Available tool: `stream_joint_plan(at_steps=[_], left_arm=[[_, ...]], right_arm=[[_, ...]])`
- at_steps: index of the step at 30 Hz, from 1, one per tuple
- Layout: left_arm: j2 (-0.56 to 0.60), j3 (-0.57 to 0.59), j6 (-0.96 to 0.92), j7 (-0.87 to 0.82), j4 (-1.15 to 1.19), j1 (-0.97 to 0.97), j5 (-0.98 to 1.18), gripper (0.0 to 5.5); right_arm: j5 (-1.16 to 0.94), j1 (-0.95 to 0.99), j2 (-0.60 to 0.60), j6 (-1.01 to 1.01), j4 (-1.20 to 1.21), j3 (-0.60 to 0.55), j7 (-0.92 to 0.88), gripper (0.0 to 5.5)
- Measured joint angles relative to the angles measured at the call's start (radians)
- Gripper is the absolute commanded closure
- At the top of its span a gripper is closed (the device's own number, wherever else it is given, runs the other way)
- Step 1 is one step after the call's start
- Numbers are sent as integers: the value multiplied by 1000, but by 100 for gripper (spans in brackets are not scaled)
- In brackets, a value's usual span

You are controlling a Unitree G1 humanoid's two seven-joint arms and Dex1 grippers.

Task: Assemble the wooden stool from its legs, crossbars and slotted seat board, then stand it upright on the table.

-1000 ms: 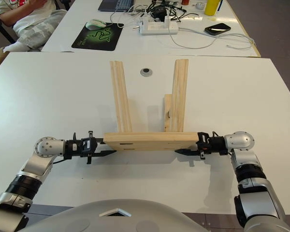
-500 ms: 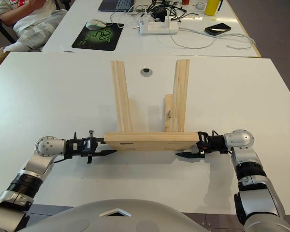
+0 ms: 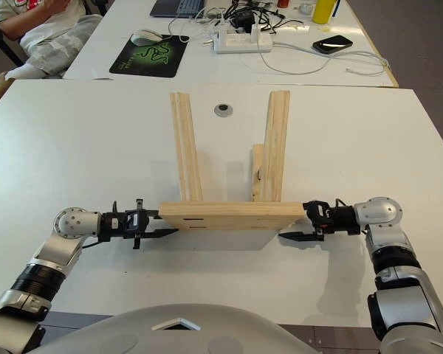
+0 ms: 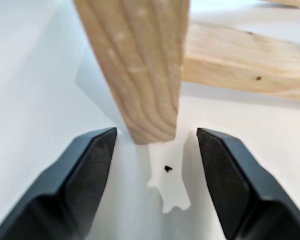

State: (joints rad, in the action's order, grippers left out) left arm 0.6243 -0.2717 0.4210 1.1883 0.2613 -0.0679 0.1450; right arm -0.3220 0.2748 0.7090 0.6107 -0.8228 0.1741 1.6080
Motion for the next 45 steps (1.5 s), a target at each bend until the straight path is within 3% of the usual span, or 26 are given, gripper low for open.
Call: stream_joint_plan(at_steps=[8,30,40,45], left_arm=[[0,-1,4,4,7,-5,1,416],[46,25,-111,8,-129,65,36,416],[203,125,-466,77,-468,139,243,416],[259,229,-800,28,-619,145,471,416]], right_arm=[[0,-2,-6,-1,-2,1,4,416],[-57,-23,48,-108,134,64,-2,419],[-244,-67,215,-363,440,117,6,419],[-382,-51,357,-712,647,75,7,419]])
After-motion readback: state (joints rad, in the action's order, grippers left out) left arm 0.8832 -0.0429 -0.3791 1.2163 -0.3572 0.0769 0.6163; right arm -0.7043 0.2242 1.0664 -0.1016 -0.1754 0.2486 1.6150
